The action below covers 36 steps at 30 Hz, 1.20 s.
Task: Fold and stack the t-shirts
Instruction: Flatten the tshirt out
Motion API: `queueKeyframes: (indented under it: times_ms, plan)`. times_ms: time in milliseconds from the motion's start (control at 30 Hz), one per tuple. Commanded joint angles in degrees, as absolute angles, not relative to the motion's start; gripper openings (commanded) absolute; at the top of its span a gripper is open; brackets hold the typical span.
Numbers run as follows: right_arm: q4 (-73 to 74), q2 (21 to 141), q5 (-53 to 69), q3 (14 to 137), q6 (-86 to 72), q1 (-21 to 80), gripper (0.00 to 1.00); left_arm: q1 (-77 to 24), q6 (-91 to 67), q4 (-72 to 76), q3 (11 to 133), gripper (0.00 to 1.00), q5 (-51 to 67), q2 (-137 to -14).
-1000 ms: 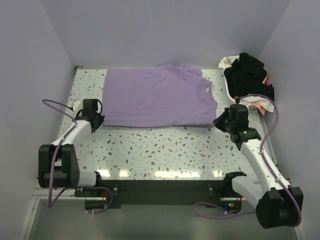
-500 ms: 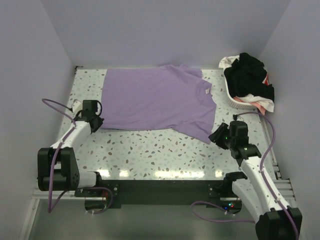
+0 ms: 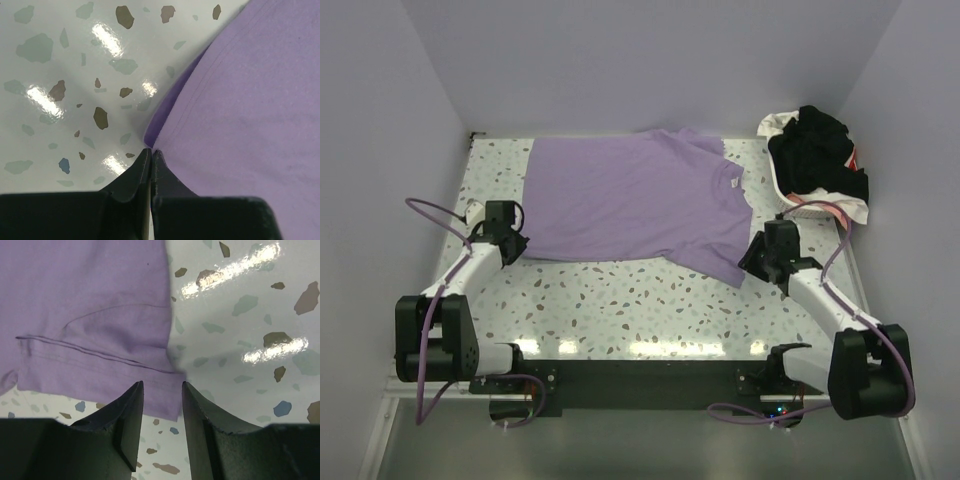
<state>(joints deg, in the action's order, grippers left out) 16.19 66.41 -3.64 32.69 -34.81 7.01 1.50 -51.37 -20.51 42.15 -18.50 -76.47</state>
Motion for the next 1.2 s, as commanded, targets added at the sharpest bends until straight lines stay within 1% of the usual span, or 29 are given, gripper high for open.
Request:
queueKeyframes:
  times_ms: [0, 100, 200, 400, 700, 867, 967, 1000, 1100, 1167]
  plan:
    - [11.35, 68.02, -7.73, 31.91, -34.28, 7.12, 0.4, 1.76, -50.27, -18.28, 41.13, 0.0, -17.93, -75.23]
    - [9.59, 70.31, -7.04, 31.73, -34.54, 7.21, 0.39, 1.76, -50.1, -17.84, 40.78, 0.0, -17.67, -75.5]
    - [8.88, 71.45, -5.98, 31.12, -34.89, 7.21, 0.35, 1.85, -49.84, -17.93, 40.87, 0.0, -17.67, -75.59]
    - [7.74, 69.0, -4.22, 28.57, -36.56, 7.21, 0.36, 1.76, -49.92, -17.49, 40.78, 0.0, -17.23, -75.76]
    - [6.33, 71.63, -2.2, 28.83, -37.35, 7.21, 0.36, 1.76, -49.92, -17.58, 40.87, 0.0, -16.88, -75.76]
    - [6.15, 73.3, -2.2, 29.27, -37.35, 7.12, 0.32, 1.85, -49.75, -17.4, 41.04, 0.0, -16.7, -75.94]
    - [6.06, 73.04, -2.11, 29.44, -37.44, 7.12, 0.24, 1.76, -49.75, -17.4, 40.96, 0.0, -16.52, -75.85]
    - [6.59, 72.6, -2.11, 29.53, -37.44, 7.21, 0.15, 1.76, -49.66, -17.4, 40.96, 0.0, -16.52, -75.94]
    - [8.43, 70.59, -1.85, 30.06, -37.18, 7.21, 0.05, 1.85, -49.57, -17.4, 40.87, 0.0, -16.61, -75.85]
    - [10.44, 68.56, -1.32, 30.23, -36.91, 7.12, 0.05, 1.85, -49.57, -17.49, 40.78, 0.0, -16.79, -75.76]
